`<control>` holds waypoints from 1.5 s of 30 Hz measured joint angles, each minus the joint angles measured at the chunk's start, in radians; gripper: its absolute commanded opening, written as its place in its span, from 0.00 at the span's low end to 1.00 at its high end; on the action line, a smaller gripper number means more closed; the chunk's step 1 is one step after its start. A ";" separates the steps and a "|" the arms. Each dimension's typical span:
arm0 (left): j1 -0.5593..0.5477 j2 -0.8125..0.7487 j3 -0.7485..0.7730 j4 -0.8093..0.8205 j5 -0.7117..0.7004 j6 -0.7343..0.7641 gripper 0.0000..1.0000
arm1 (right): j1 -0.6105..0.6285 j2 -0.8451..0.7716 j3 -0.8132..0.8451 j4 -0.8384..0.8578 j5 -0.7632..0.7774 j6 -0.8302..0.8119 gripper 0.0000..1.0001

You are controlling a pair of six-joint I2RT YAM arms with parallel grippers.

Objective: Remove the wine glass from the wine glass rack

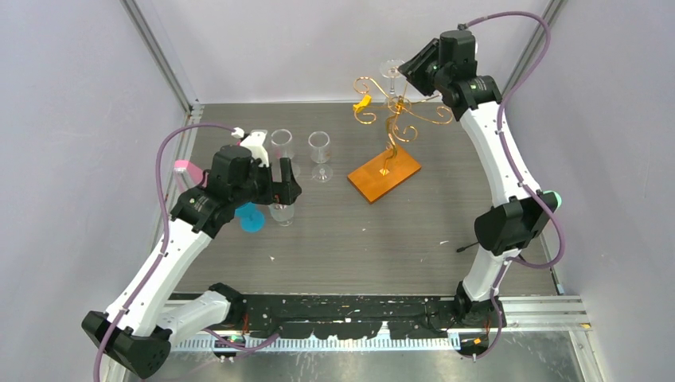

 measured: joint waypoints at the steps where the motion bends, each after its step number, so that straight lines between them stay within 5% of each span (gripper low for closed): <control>1: 0.000 0.000 0.000 0.004 0.000 0.000 1.00 | 0.000 0.005 0.000 0.000 0.000 0.005 0.44; 31: 0.000 -0.011 -0.008 0.026 -0.001 -0.003 1.00 | -0.061 0.010 -0.211 0.332 -0.060 0.312 0.32; 45: 0.000 -0.017 -0.009 0.026 -0.002 -0.002 1.00 | -0.077 0.010 -0.260 0.416 -0.125 0.364 0.00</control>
